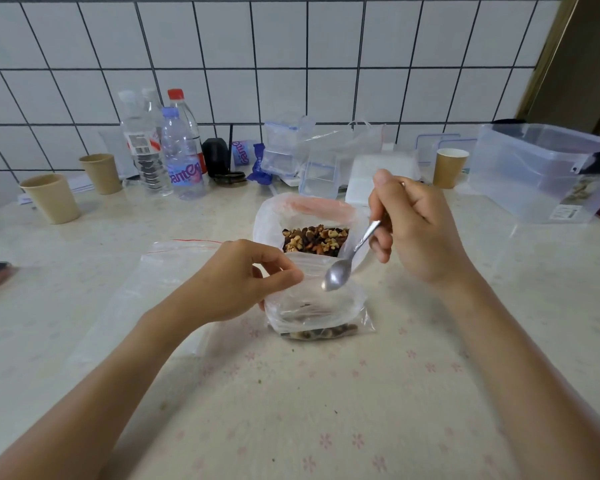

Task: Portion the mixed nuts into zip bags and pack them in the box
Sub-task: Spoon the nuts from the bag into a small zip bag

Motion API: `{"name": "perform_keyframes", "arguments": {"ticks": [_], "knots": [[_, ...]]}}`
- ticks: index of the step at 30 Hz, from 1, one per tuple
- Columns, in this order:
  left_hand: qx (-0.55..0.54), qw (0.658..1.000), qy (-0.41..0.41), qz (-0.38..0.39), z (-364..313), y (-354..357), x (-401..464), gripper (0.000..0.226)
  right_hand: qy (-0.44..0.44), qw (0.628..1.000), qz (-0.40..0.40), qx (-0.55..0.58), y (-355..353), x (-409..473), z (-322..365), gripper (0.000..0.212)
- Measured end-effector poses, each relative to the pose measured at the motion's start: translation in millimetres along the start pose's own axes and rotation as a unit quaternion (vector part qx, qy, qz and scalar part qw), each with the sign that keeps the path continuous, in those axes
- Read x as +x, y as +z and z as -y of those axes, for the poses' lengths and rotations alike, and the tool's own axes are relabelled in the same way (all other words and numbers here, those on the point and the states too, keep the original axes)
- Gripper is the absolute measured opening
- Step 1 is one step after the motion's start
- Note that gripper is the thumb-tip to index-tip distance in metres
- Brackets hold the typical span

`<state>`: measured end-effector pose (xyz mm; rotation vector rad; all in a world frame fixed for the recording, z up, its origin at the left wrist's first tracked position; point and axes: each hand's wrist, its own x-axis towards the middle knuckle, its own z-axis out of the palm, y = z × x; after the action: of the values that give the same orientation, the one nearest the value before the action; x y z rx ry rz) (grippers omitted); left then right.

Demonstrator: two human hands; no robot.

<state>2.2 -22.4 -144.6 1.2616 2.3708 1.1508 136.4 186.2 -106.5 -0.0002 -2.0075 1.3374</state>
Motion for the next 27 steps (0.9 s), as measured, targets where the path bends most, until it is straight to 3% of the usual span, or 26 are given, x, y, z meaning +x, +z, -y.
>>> {"name": "perform_keyframes", "arguments": {"ticks": [5, 9, 11, 15, 18, 22, 27], "knots": [[0.062, 0.994, -0.022, -0.087, 5.4, -2.8, 4.1, 0.048, 0.108, 0.985, -0.101, 0.086, 3.4, 8.7, -16.8, 0.047], [0.080, 0.971, -0.085, -0.208, 17.4, -0.8, 11.7, 0.059, 0.151, 0.979, -0.112, 0.074, 7.8, 10.0, -29.6, 0.044], [0.094, 0.962, -0.111, -0.230, 21.9, 1.4, 14.6, 0.061, 0.151, 0.981, -0.111, 0.049, 9.7, 9.7, -33.2, 0.042], [0.055, 0.969, -0.130, -0.204, 24.0, 10.6, 23.3, 0.068, 0.128, 0.987, -0.091, -0.044, 16.3, 5.9, -37.2, 0.042], [0.032, 0.974, -0.134, -0.177, 23.9, 16.7, 28.0, 0.055, 0.108, 0.987, -0.063, -0.097, 21.4, 1.4, -38.8, 0.044], [0.070, 0.979, -0.125, -0.147, 26.4, 19.8, 28.2, 0.049, 0.113, 0.988, -0.021, -0.102, 26.6, -0.8, -41.0, 0.043], [0.066, 0.982, -0.114, -0.136, 25.3, 21.4, 29.1, 0.050, 0.200, 0.978, -0.006, -0.048, 33.9, -2.0, -44.4, 0.039]]}}
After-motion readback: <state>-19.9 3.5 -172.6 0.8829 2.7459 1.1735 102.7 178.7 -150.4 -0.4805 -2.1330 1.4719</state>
